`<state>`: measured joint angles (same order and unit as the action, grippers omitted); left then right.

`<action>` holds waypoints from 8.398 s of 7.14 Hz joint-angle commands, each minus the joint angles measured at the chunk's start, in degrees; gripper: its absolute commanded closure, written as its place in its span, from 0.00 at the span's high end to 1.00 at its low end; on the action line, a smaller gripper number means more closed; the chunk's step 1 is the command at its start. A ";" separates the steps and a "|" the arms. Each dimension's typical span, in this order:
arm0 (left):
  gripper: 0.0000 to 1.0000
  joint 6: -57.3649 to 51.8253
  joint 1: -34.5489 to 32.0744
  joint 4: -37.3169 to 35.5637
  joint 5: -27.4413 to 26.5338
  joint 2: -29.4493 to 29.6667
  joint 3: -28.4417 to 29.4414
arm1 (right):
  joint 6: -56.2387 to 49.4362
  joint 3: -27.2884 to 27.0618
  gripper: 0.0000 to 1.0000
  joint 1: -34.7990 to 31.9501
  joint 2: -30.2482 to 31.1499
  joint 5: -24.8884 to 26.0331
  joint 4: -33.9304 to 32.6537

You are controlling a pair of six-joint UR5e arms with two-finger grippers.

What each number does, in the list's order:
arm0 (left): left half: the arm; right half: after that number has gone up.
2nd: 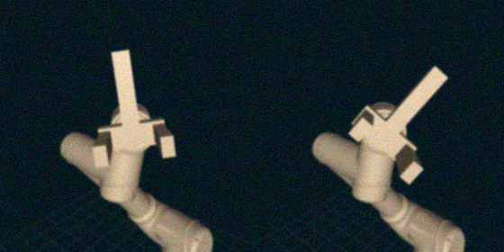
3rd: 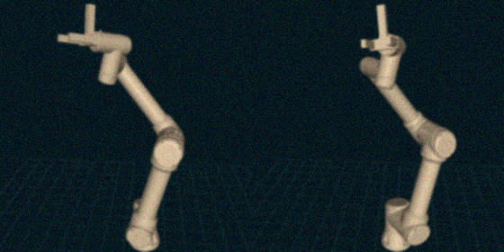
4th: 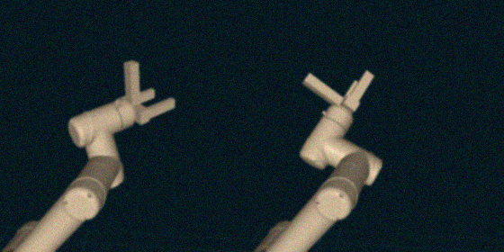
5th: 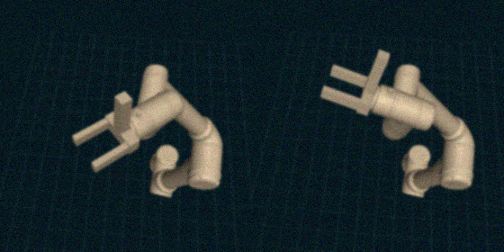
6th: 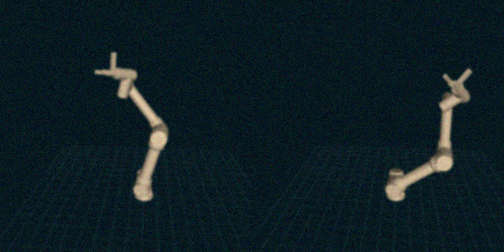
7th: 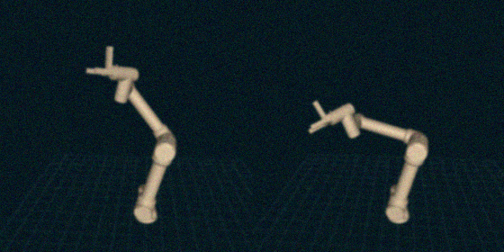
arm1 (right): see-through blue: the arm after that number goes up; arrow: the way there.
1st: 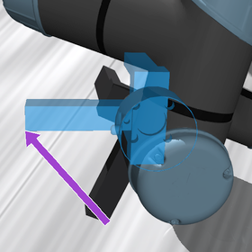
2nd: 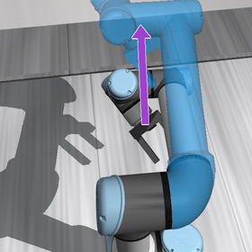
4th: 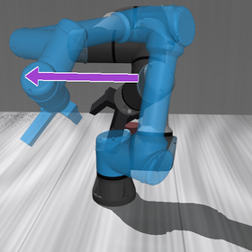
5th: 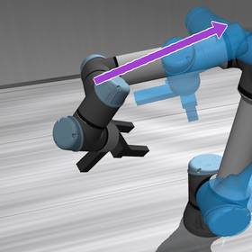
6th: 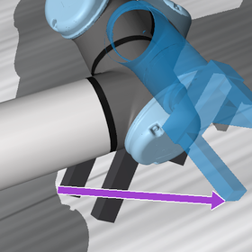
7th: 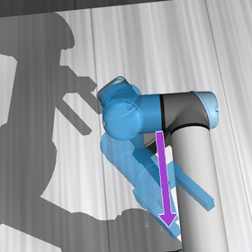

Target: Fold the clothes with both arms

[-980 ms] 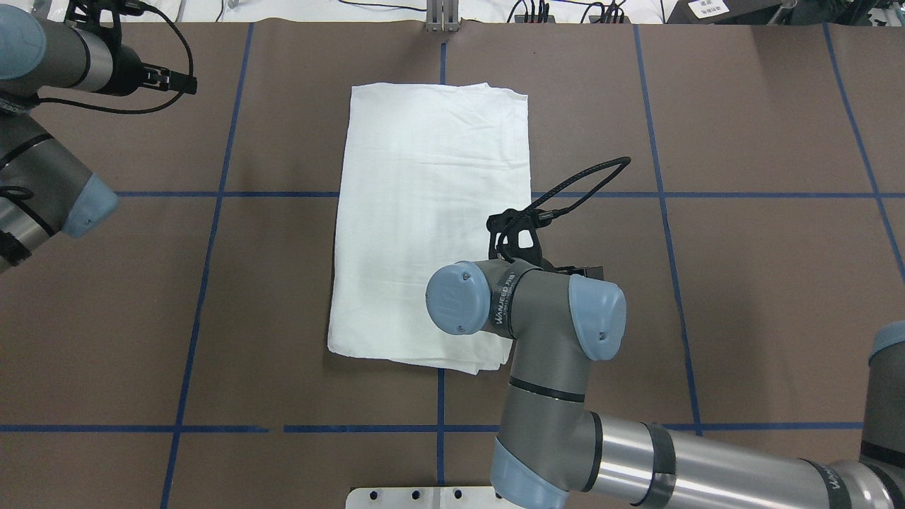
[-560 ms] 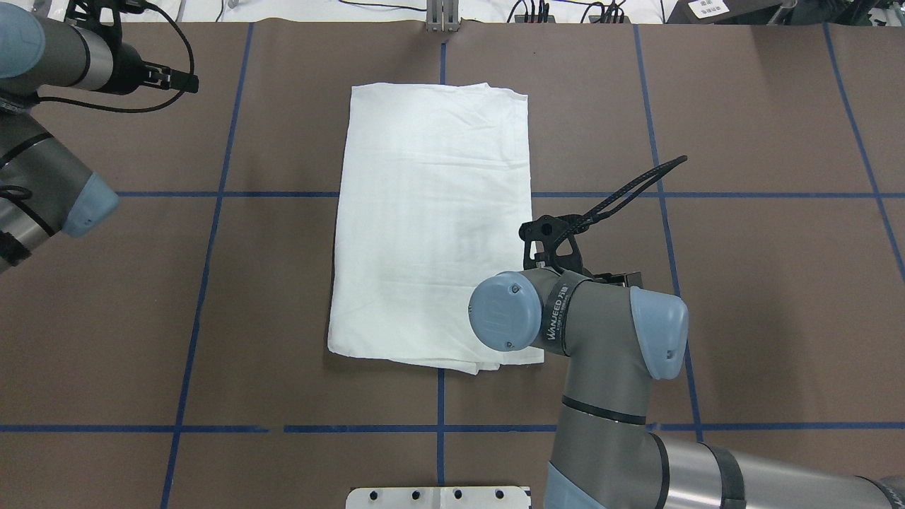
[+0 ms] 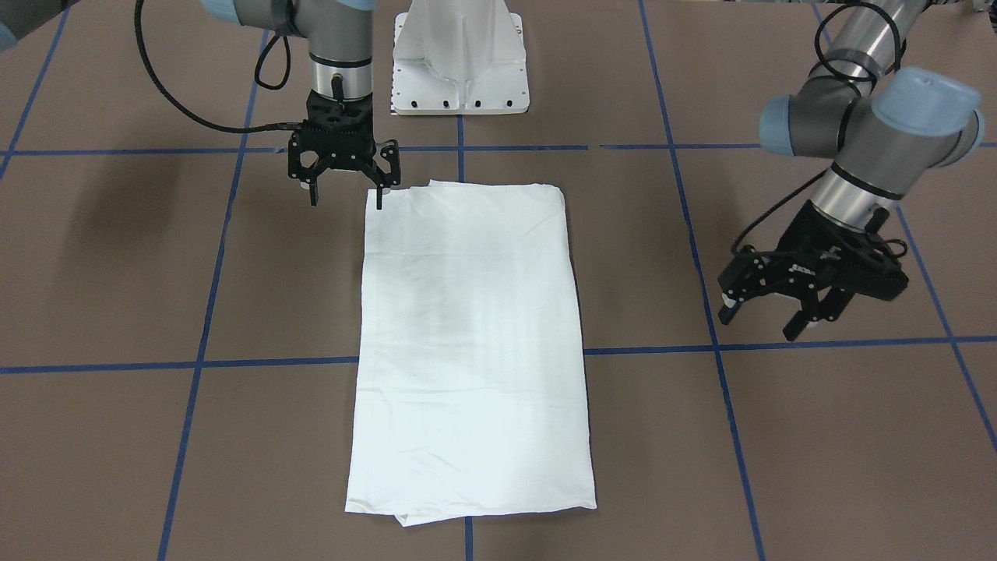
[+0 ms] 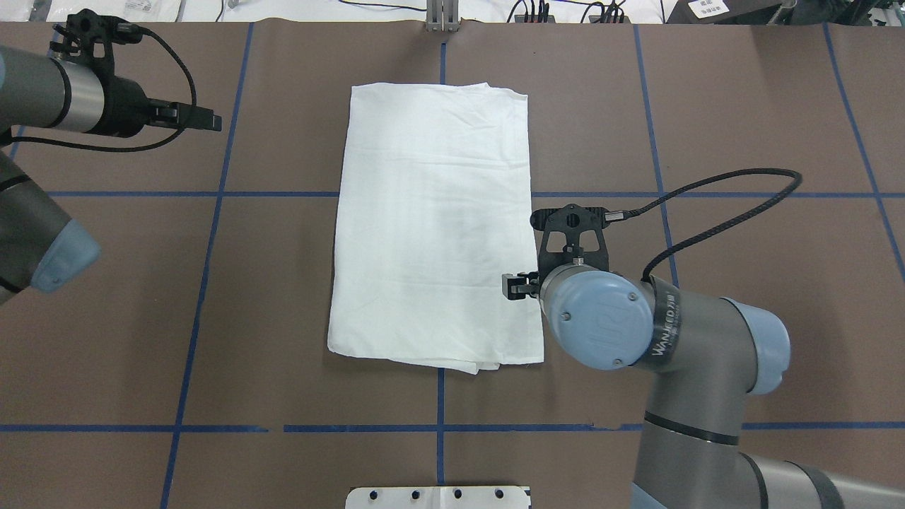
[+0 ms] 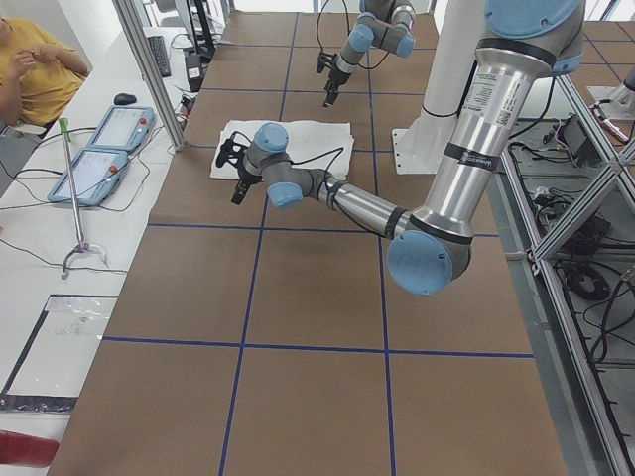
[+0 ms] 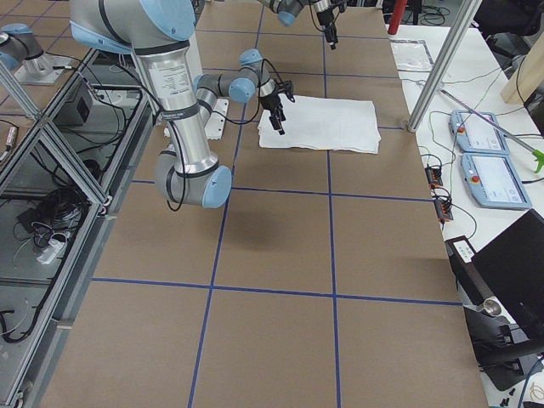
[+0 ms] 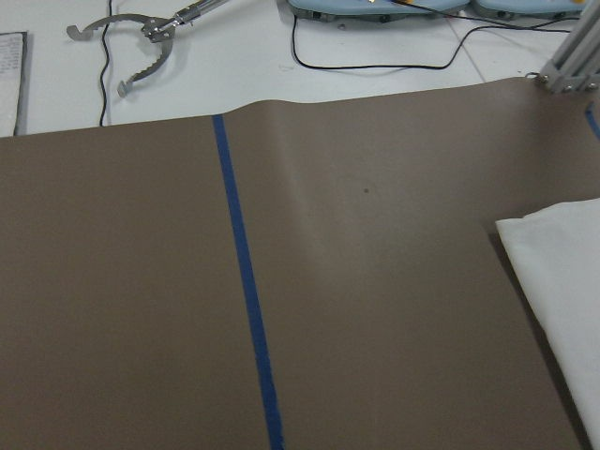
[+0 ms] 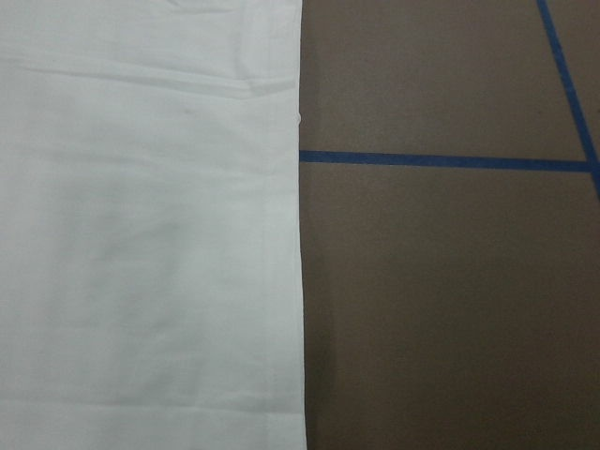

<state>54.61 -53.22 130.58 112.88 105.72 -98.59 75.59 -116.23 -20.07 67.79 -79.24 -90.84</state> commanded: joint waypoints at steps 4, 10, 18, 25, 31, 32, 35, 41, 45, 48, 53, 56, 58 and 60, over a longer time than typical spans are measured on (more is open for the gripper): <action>1.00 35.79 27.61 1.42 -16.62 -3.50 -11.37 | 17.83 -0.40 1.00 5.29 18.26 5.21 36.26; 1.00 37.32 32.82 5.04 -20.77 0.10 -1.96 | 17.83 -0.40 1.00 5.30 18.34 5.41 36.26; 0.50 37.41 33.70 4.51 -20.60 0.19 -1.17 | 17.83 -0.40 1.00 5.30 18.43 5.67 36.17; 0.00 37.41 33.97 4.42 -21.12 0.19 -2.13 | 28.68 0.12 0.96 9.25 10.14 7.87 21.59; 0.00 37.41 33.97 4.51 -21.21 0.28 -2.13 | 47.63 10.67 0.85 11.19 -8.64 4.71 3.22; 0.00 37.41 33.97 4.51 -21.21 0.28 -2.13 | 48.76 12.42 0.85 11.28 -8.73 4.62 3.21; 0.00 37.41 33.97 4.51 -21.30 0.19 -2.57 | 49.12 14.36 0.84 11.28 -10.57 3.91 3.04; 0.00 37.41 33.88 4.51 -21.21 0.19 -2.66 | 51.92 16.48 0.42 10.66 -12.33 3.82 3.30; 0.00 37.41 33.88 4.51 -21.13 0.19 -3.45 | 54.13 16.04 0.00 10.49 -12.16 4.17 3.30; 0.00 36.19 33.71 0.76 -19.82 0.19 -8.16 | 53.17 6.87 0.00 10.22 -11.10 4.18 -5.59; 0.00 35.21 33.88 -24.57 -15.15 0.36 -31.49 | 52.83 -13.50 0.00 17.25 -13.30 5.31 -27.11; 0.00 29.70 28.47 -25.54 -15.15 3.78 -25.71 | 40.11 -9.73 0.00 9.82 -15.30 8.05 -26.67; 0.00 26.44 23.97 -28.01 -15.06 10.88 -17.21 | 35.52 -1.68 0.00 4.01 -18.83 7.69 -22.58; 0.00 22.31 20.10 -27.22 -15.15 14.67 -8.68 | 29.73 9.30 0.00 -0.65 -19.79 7.69 -12.56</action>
<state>79.53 -30.80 103.21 97.79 117.81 -112.55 108.90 -113.67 -17.65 48.93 -71.52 -108.94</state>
